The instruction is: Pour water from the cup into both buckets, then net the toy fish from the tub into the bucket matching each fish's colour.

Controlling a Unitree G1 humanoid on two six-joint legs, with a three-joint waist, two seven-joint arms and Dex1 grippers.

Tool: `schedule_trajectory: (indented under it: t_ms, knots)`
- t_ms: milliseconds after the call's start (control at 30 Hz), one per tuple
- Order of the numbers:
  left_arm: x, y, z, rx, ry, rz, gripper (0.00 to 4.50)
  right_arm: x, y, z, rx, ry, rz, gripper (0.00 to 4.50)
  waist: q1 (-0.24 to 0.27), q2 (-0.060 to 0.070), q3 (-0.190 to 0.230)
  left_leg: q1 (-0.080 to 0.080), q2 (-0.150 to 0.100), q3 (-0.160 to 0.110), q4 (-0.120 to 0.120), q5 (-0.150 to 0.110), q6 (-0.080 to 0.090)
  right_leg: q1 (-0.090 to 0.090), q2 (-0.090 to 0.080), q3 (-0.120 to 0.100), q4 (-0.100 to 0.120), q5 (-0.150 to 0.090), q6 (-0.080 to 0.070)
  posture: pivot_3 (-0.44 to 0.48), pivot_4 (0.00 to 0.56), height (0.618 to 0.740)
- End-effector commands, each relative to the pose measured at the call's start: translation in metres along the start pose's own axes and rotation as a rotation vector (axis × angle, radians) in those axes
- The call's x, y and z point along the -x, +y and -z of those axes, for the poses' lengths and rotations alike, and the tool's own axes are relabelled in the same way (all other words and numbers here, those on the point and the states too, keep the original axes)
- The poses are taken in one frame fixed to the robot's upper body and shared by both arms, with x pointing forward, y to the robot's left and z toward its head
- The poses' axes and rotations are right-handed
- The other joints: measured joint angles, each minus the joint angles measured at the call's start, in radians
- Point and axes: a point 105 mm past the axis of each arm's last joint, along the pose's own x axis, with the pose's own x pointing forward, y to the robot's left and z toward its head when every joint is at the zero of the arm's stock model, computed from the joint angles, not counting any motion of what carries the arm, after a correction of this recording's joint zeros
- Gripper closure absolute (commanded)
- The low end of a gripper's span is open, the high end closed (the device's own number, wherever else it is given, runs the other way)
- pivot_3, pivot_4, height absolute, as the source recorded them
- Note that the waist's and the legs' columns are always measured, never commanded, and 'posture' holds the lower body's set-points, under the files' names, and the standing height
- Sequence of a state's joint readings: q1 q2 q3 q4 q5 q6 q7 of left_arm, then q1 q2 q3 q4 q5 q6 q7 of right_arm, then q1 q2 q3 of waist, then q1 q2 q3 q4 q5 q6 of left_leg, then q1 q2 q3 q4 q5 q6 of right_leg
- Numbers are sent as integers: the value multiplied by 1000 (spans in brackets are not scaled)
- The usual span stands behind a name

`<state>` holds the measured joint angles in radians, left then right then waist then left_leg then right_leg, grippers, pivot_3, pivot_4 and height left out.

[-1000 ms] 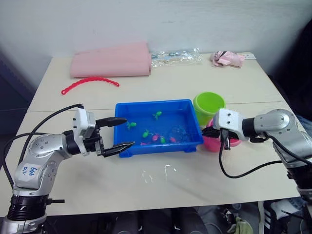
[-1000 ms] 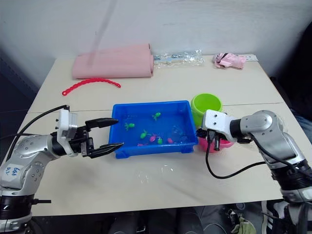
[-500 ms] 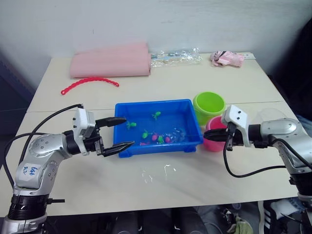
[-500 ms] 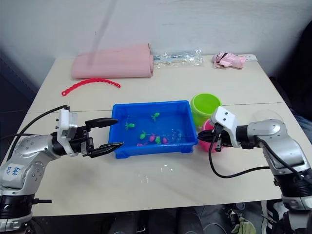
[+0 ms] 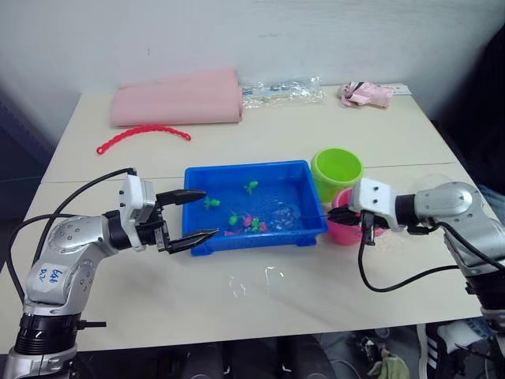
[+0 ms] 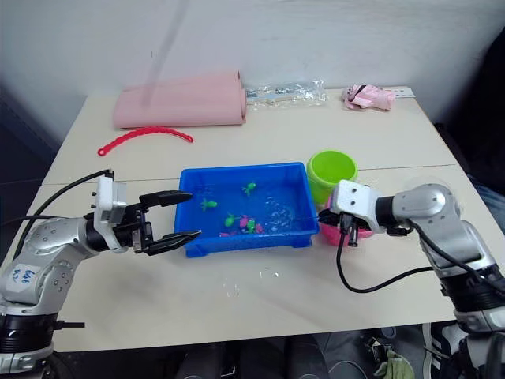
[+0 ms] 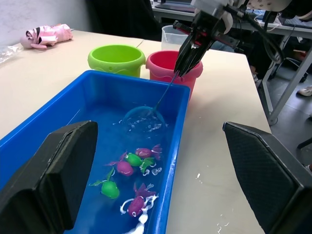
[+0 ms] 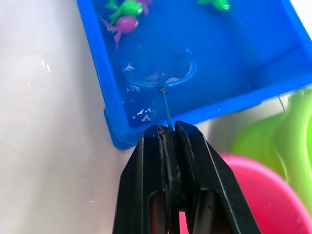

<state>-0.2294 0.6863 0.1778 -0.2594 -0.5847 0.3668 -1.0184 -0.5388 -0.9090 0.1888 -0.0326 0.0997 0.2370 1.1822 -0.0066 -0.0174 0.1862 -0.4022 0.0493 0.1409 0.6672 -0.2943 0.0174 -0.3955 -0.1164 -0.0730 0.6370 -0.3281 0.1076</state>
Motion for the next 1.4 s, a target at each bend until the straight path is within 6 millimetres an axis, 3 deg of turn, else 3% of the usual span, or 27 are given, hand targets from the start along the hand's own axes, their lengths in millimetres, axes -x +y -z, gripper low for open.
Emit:
schedule_trajectory:
  t_ms: [33,300,467,767,1400]
  knots:
    - [1,-2,-5,-31,-8,3,33,-1,-1,-10,57,-16,-30,4500,0,0,0,0,0,0,0,0,0,0,0,0,0,0,0,0,150,740]
    - [14,4,-1,-33,24,-33,33,-19,2,-26,-88,-126,-84,4500,1,0,0,0,0,0,1,0,0,0,0,0,1,0,0,0,150,740]
    - [22,9,2,-33,43,-61,33,-26,3,-26,-143,-150,-93,4500,0,0,0,0,0,0,0,0,0,0,0,0,1,0,0,0,150,740]
    - [28,11,4,-27,56,-83,33,-20,-3,-18,-204,-159,-36,4500,1,0,0,0,0,0,0,0,0,0,0,0,1,0,0,0,150,740]
    - [25,14,4,-28,53,-80,33,-17,9,-3,-302,-295,0,4500,0,0,0,0,0,1,0,0,0,0,0,1,1,0,0,0,150,740]
